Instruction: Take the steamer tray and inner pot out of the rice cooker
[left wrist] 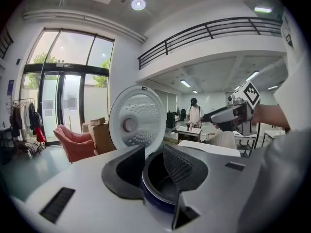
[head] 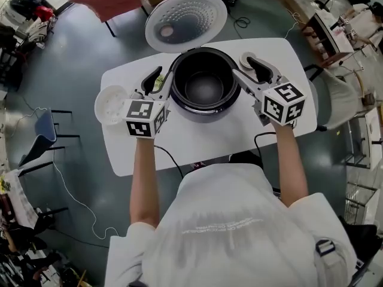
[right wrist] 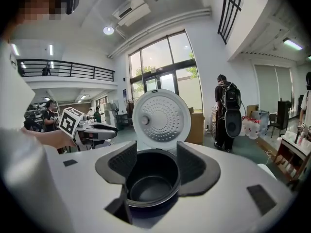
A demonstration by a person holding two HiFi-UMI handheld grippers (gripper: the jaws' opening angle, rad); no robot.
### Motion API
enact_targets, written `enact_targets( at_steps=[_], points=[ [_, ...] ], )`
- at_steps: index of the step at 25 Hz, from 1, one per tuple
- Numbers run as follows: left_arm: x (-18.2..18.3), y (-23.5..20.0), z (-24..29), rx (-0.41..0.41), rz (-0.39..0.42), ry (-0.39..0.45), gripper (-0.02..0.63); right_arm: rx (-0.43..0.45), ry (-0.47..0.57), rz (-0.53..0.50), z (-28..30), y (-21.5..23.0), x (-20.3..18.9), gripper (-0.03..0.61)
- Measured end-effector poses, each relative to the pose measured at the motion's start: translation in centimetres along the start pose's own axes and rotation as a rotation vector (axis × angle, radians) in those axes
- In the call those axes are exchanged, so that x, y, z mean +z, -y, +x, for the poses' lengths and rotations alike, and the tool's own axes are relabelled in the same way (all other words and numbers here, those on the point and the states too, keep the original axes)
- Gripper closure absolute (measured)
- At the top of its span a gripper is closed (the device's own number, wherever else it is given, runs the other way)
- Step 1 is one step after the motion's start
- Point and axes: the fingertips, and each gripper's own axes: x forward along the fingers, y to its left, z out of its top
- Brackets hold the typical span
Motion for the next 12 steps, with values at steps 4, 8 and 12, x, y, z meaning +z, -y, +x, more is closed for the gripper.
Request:
enact_targets(
  at_steps=[4,8,12],
  points=[
    [-2.7,1.0,1.9,-0.014,-0.027,-0.105,0.478,0.002,-0.055,0.017,0.7,1.4,-2.5,0.325],
    [-4.9,1.3,2.9,0.008,-0.077,-0.167,0.469,0.034,-0.122,0.045,2.3,3.1,-4.9,0.325],
    [-6.9,1.7,3.5,0.052,-0.123,-0.227,0.468,0.089,-0.175,0.056,3.8,4.6,-6.5,0.327]
  ],
)
